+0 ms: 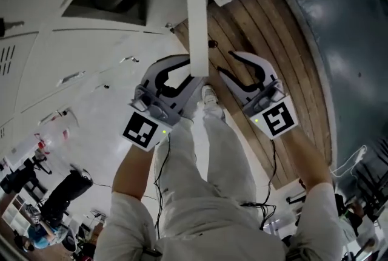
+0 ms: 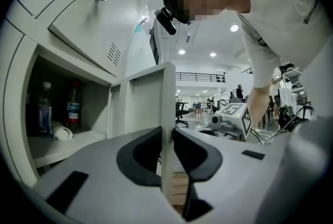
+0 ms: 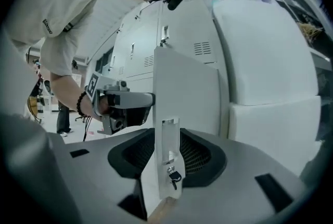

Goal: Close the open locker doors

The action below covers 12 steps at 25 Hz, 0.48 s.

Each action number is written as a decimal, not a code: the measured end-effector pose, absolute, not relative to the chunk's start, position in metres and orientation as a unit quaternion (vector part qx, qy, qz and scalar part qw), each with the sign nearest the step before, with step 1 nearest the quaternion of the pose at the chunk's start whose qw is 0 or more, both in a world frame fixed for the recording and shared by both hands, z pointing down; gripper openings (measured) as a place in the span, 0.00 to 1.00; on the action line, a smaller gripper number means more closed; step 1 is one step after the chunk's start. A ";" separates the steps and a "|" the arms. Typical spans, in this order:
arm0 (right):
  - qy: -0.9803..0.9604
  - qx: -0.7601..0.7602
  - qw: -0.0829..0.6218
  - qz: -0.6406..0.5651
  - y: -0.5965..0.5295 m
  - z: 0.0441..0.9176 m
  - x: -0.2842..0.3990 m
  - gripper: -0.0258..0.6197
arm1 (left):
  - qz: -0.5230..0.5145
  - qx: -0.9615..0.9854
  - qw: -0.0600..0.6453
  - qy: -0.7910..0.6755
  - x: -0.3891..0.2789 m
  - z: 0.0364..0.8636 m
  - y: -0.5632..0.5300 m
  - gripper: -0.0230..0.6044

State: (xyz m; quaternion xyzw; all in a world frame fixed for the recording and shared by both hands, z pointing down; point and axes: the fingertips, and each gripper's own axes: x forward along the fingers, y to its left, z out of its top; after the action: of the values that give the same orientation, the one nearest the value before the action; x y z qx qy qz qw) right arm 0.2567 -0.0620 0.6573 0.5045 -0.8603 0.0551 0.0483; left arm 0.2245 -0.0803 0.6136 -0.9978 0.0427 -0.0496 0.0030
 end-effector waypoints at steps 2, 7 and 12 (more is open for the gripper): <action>-0.874 0.481 0.049 0.050 -0.080 0.662 0.232 0.29 | -0.049 -0.998 0.011 0.040 0.210 0.612 -0.091 0.14; -0.882 0.466 0.054 0.047 -0.122 0.670 0.190 0.31 | -0.044 -0.999 0.024 0.016 0.193 0.608 -0.106 0.14; -0.892 0.444 0.061 0.048 -0.137 0.670 0.164 0.23 | -0.056 -0.998 0.020 0.037 0.158 0.614 -0.127 0.11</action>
State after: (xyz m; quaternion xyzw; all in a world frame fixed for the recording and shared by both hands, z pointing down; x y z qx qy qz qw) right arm 0.1644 -0.1373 0.6697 0.4444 -0.8924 0.0481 0.0609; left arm 0.1583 -0.1273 0.6137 -0.9975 0.0369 -0.0562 0.0200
